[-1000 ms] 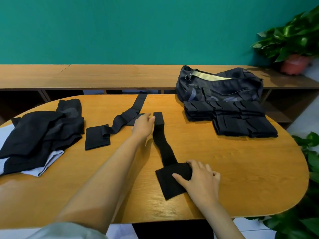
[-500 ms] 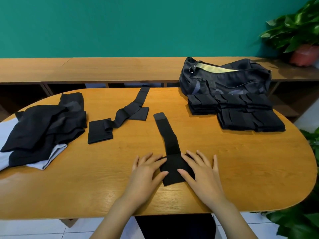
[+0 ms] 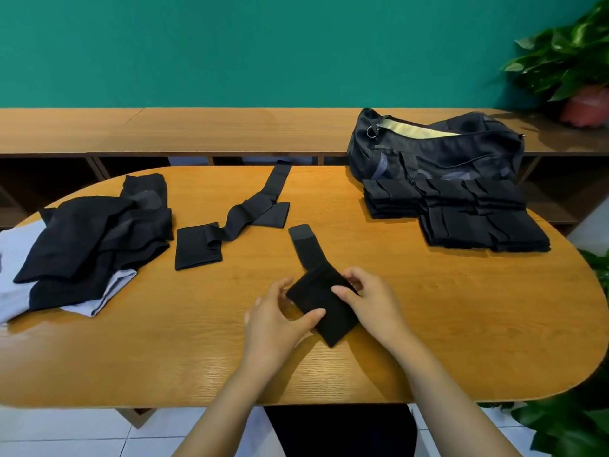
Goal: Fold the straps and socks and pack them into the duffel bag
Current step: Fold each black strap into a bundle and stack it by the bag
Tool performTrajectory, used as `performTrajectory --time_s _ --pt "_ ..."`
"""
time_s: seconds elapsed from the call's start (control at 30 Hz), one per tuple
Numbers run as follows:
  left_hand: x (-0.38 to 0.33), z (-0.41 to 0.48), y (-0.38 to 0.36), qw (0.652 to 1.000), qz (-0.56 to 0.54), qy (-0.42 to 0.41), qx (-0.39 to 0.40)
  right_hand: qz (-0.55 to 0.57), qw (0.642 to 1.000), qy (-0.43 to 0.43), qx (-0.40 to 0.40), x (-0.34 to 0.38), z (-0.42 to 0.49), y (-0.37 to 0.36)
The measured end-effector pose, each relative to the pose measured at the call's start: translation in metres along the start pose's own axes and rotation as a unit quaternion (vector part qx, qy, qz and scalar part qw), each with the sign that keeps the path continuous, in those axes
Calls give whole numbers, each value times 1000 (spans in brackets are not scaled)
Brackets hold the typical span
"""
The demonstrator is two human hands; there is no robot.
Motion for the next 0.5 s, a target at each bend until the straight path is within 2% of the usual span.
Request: performTrajectory --time_s 0.1,0.17,0.33,0.43,0.5 --pt "1 2 9 994 -109 23 -5 127 991 -9 44 7 5 -4" --pt "-4 4 23 987 -160 18 -25 148 987 16 66 18 10 1" --pt "-17 16 42 979 -200 -14 23 51 972 108 204 50 28 -18" --pt "-21 30 59 975 -220 -29 24 -37 965 156 208 66 42 -32" --pt "-21 40 75 973 -225 -41 10 -157 947 192 203 67 51 -41"
Point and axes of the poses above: each hand's wrist, its own z-axis towards the middle knuckle, its own y-axis out of the back of the hand, x = y × z, the point moved 10 cm from there along z, towards the middle knuckle, and after that the axes turned 7 degrees about -y, right-handed, at the moved point
